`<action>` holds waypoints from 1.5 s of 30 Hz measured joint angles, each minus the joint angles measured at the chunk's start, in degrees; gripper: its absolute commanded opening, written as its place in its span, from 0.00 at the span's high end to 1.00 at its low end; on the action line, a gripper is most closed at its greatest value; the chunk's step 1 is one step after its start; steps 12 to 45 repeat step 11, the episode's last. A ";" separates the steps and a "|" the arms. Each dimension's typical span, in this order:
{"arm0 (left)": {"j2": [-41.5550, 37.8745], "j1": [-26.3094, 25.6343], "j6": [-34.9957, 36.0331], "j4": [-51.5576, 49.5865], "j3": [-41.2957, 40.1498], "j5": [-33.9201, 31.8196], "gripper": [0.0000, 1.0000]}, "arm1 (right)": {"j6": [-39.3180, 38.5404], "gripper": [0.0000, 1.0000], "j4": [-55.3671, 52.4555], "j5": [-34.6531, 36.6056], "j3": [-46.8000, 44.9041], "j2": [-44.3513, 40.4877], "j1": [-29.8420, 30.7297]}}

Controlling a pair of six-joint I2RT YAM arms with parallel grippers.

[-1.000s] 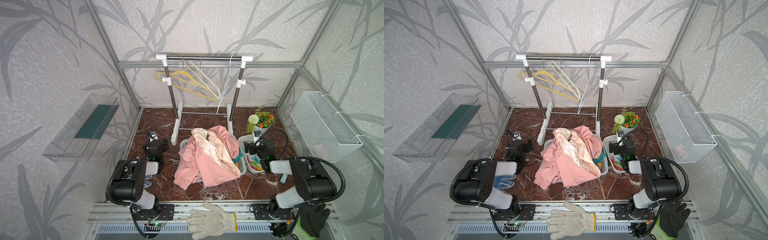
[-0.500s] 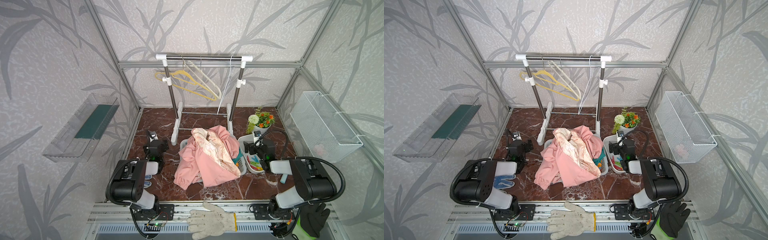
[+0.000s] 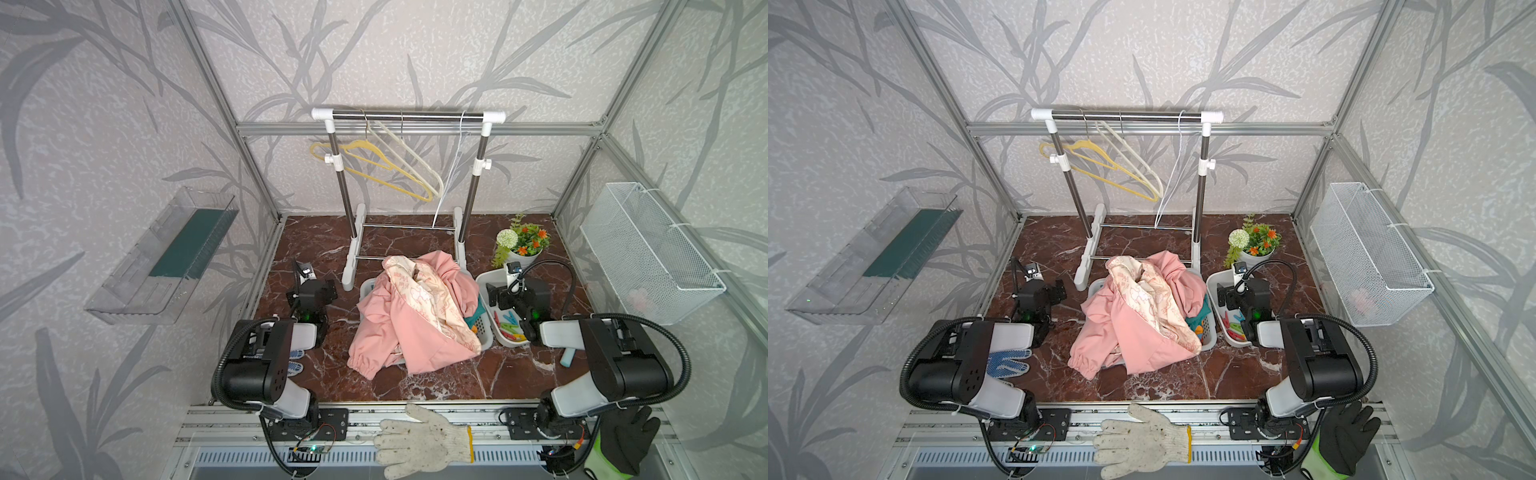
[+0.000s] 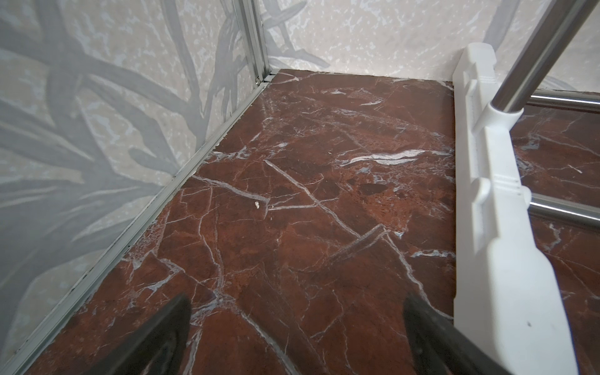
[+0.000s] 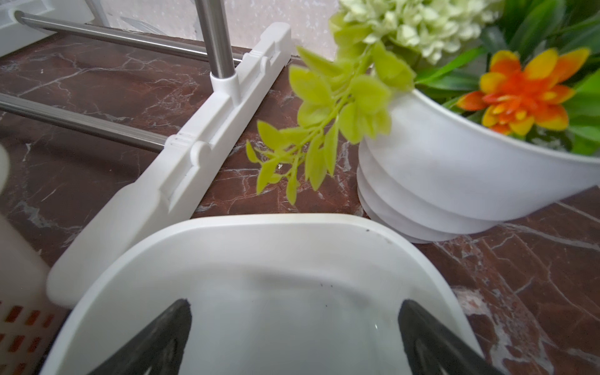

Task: Remove the clothespins securing jackets to the hanger
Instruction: Reset both arms

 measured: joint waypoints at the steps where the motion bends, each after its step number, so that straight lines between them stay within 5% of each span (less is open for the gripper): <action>1: 0.00 0.00 0.00 0.02 0.00 0.00 0.01 | 0.02 0.01 0.00 0.04 0.00 0.00 0.00; 45: 0.00 0.00 0.02 0.02 0.00 0.11 0.01 | 0.24 0.01 0.00 0.46 0.02 0.00 0.00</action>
